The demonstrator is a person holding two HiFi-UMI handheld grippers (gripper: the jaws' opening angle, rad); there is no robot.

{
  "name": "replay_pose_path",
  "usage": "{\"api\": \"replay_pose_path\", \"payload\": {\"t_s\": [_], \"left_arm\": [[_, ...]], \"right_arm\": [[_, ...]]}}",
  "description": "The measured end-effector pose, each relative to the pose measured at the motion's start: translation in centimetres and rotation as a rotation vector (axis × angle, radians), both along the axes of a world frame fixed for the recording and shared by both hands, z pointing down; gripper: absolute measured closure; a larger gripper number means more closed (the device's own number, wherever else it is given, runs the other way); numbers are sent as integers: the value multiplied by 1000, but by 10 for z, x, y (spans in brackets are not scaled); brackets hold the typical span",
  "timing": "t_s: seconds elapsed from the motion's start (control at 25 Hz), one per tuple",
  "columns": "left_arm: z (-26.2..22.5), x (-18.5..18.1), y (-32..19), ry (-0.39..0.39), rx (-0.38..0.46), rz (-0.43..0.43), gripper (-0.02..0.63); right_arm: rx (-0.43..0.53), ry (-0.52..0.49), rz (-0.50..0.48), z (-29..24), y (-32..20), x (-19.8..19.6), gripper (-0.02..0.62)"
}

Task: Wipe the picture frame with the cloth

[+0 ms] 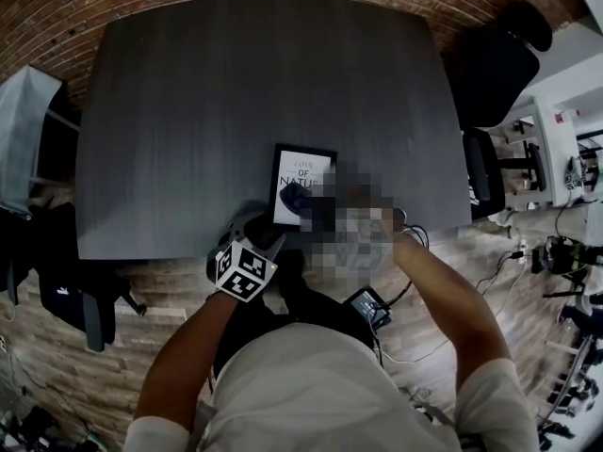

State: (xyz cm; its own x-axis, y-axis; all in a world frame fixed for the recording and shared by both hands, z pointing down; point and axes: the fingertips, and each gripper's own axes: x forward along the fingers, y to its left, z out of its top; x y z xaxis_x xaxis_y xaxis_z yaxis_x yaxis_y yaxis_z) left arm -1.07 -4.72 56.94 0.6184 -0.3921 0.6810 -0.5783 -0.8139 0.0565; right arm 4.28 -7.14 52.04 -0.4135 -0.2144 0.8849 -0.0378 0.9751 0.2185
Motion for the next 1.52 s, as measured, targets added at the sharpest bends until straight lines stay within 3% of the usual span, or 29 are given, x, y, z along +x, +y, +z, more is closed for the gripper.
{"api": "replay_pose_path", "payload": {"t_s": [0.24,0.4,0.64,1.0,1.52], "left_arm": [[-4,19,-2,-67,89,194,371],[9,23,2,-124,64,279,371],[12,25,1,-149,49,262,382],[14,24,0,-150,-9,224,380],[14,26,-1,-153,-17,189,374]], "right_arm": [[165,113,137,10,-74,51,474],[219,161,201,15,-109,68,474],[164,199,226,45,-107,67,474],[118,149,267,51,-75,60,474],[75,34,303,48,-4,50,474]]}}
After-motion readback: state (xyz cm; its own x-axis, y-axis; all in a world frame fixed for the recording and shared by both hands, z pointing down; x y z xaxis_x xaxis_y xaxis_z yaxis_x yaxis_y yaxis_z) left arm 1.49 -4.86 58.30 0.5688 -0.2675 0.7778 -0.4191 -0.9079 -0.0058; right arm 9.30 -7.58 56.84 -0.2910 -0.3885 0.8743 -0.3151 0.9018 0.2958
